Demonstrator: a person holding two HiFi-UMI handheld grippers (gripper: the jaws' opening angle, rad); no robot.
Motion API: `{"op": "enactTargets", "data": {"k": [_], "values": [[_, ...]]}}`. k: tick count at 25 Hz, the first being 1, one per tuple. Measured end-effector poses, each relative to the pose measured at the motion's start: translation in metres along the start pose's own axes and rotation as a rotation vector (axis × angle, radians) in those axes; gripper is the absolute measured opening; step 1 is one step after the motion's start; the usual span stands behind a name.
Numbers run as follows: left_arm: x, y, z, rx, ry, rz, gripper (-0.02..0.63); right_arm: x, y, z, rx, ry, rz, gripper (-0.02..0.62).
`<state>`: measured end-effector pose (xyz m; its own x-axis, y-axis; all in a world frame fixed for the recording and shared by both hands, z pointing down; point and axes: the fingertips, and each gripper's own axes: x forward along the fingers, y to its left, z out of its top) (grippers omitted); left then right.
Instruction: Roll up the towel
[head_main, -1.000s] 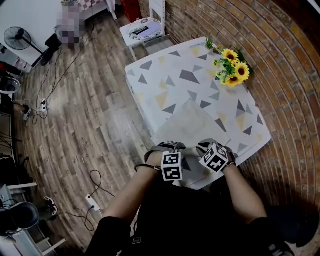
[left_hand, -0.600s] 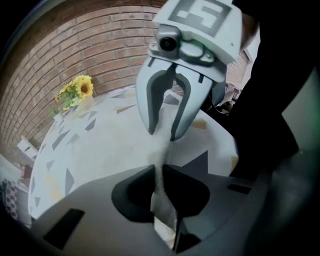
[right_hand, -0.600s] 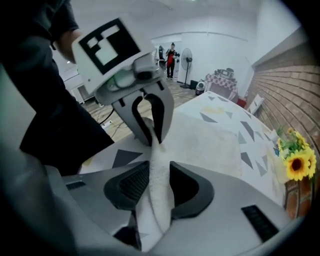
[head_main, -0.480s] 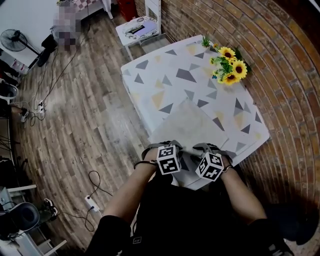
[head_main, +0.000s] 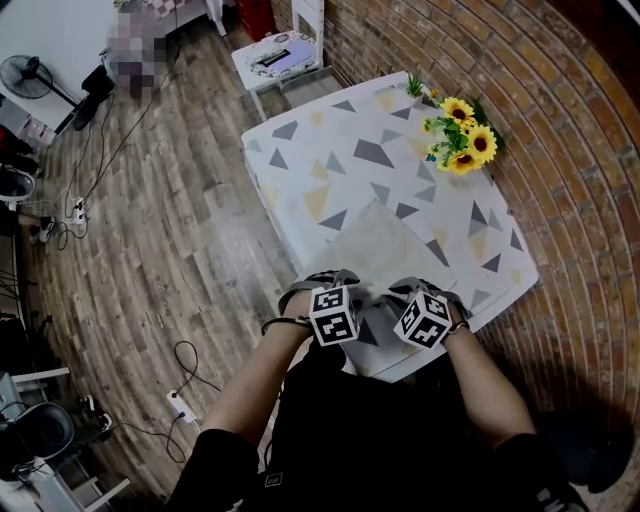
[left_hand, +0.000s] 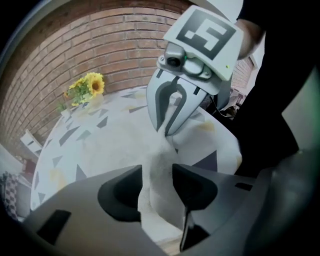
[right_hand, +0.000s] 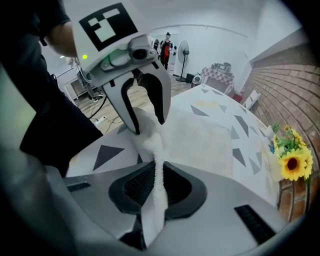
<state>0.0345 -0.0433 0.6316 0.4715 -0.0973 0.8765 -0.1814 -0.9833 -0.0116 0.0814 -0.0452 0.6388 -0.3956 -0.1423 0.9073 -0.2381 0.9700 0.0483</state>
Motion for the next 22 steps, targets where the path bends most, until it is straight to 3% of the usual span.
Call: {"op": "enactTargets", "data": {"k": [8, 12, 15, 18, 22], "values": [[0.002, -0.005, 0.006, 0.103, 0.031, 0.029, 0.206, 0.002, -0.033, 0.005, 0.057, 0.027, -0.055, 0.11], [0.007, 0.007, 0.003, 0.076, 0.027, 0.05, 0.206, -0.013, -0.046, 0.014, 0.067, -0.017, -0.114, 0.127], [0.007, 0.02, 0.003, 0.053, 0.01, 0.065, 0.205, -0.021, -0.038, 0.02, 0.018, -0.053, -0.118, 0.132], [0.003, 0.031, 0.003, 0.023, -0.006, 0.069, 0.204, -0.013, -0.017, 0.016, -0.06, -0.031, -0.08, 0.177], [-0.003, 0.048, 0.003, 0.006, -0.012, 0.108, 0.205, 0.004, -0.014, 0.002, -0.065, 0.025, -0.086, 0.209]]}}
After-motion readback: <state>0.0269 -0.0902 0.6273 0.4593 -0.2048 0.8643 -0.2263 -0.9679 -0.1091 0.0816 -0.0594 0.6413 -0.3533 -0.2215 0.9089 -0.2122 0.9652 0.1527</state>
